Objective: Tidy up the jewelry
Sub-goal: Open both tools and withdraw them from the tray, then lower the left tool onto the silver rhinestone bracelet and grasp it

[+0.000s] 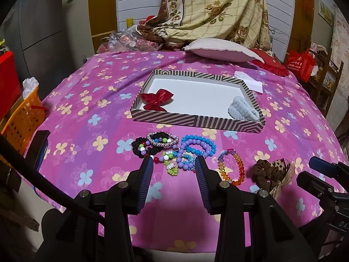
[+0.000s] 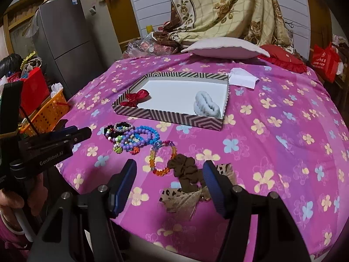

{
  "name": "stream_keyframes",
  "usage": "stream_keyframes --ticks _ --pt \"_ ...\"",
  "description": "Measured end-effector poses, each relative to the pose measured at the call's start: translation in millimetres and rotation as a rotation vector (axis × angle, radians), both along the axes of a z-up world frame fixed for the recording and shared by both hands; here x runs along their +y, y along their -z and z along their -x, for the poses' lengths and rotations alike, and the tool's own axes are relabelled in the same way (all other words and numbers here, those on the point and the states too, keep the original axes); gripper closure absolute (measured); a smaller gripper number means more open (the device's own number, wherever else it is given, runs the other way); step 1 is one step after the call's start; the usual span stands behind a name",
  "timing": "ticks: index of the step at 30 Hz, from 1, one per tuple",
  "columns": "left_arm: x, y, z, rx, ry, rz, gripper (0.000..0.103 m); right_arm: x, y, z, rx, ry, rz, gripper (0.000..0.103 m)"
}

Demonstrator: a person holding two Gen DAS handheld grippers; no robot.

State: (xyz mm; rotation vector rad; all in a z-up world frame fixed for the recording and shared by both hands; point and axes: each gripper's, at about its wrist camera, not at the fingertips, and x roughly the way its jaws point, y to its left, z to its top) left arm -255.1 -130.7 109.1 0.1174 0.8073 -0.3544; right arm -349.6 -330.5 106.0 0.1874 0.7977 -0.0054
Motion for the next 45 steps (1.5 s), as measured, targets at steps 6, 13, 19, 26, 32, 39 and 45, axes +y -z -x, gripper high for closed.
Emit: stream_keyframes --ticks 6,13,19,26,32,39,45 --pt "1.2 1.5 2.2 0.005 0.0 0.0 0.072 0.5 1.2 3.3 0.005 0.002 -0.001 0.033" --pt "5.3 6.9 3.9 0.027 -0.001 0.003 0.072 2.0 8.3 8.2 0.027 0.001 0.001 0.032" --pt "12.4 13.8 -2.9 0.068 -0.024 0.014 0.072 -0.3 25.2 14.9 0.078 0.001 -0.012 0.031" --pt "18.6 25.7 -9.7 0.123 -0.045 0.027 0.072 -14.0 42.3 18.1 0.122 0.041 -0.027 0.031" --pt "15.9 28.1 -10.7 0.135 -0.035 0.029 0.072 -22.6 53.8 17.0 0.164 0.068 -0.037 0.031" --pt "27.7 30.4 -19.3 0.158 -0.065 0.051 0.072 -22.1 57.0 8.4 0.165 0.076 -0.036 0.03" --pt "52.6 34.0 -32.6 0.183 -0.115 0.1 0.072 -16.2 51.4 -1.0 0.148 0.046 -0.035 0.029"
